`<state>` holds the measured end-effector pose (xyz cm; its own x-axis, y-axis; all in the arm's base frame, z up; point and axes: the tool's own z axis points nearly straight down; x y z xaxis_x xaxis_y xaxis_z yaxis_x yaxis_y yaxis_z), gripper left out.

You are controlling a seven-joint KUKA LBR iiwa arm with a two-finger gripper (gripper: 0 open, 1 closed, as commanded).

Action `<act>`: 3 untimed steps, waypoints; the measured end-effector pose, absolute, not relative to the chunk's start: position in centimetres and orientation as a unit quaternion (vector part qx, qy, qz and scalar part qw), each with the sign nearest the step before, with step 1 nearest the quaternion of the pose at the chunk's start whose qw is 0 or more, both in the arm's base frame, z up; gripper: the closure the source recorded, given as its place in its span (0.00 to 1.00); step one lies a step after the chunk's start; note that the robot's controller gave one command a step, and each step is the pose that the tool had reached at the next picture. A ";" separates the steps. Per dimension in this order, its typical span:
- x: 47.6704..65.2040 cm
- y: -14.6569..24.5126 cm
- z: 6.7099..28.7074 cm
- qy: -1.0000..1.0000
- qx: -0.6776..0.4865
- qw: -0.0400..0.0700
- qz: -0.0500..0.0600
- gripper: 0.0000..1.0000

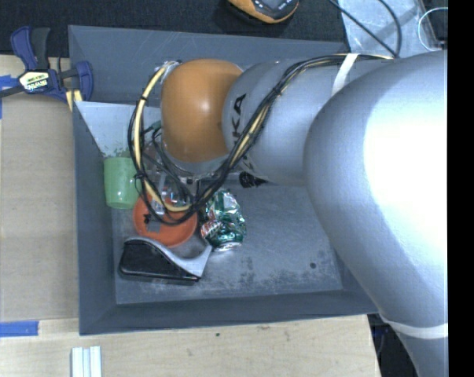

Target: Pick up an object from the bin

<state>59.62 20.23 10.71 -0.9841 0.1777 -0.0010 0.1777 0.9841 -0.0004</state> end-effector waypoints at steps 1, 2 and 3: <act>59.1 22.3 19.9 0.934 0.358 0.002 0.001 1.00; 59.0 22.3 19.7 0.934 0.358 0.001 0.000 1.00; 61.6 21.7 11.0 0.940 0.340 0.004 0.003 1.00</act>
Offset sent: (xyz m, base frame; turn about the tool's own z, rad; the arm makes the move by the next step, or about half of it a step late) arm 0.0000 0.0000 0.0000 0.0000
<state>61.62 21.71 10.99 -0.7688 0.6395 -0.0055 0.6395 0.7688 0.0080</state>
